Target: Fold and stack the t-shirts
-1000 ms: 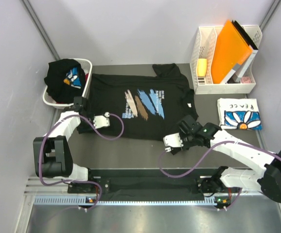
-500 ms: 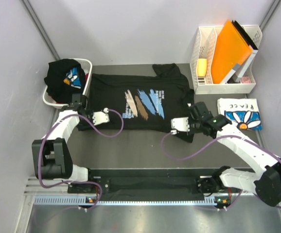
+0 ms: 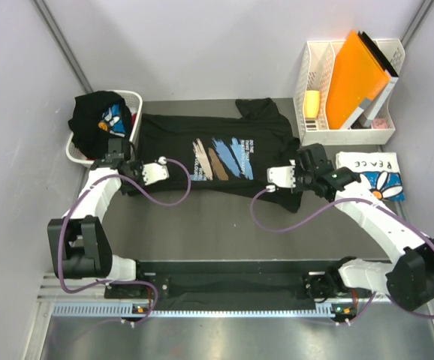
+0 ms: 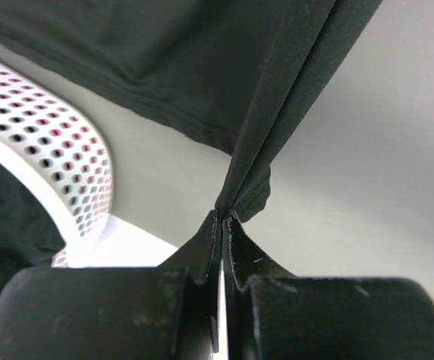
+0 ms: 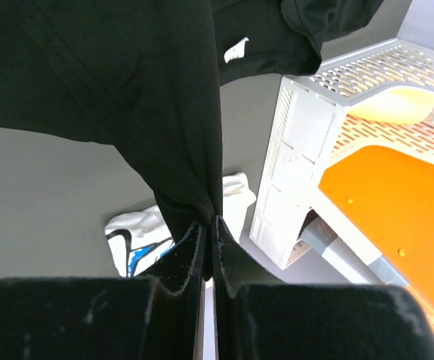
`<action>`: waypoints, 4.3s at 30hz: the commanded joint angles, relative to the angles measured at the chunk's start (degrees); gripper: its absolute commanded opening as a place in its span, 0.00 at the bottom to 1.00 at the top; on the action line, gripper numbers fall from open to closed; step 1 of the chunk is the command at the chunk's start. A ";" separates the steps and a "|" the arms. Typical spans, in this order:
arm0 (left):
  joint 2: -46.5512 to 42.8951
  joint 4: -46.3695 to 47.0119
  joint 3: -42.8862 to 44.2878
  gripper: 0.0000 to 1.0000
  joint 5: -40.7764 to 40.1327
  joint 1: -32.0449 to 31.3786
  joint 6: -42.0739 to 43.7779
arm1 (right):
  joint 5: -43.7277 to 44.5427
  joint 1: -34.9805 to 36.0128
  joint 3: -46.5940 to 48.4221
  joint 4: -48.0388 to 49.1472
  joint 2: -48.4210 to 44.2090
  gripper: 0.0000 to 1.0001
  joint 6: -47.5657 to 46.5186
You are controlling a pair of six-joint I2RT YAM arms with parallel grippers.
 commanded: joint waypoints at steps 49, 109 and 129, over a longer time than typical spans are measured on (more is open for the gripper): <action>8.78 11.36 8.09 0.00 -1.01 -2.22 6.61 | -0.21 -1.66 12.60 19.48 19.51 0.00 -7.45; 23.90 30.00 7.12 0.00 -12.80 -5.91 0.45 | -0.48 -1.13 18.05 19.92 31.28 0.00 -3.85; 25.31 41.07 4.23 0.22 -20.35 -6.87 -1.66 | 0.31 1.42 17.96 19.30 32.96 0.00 -1.48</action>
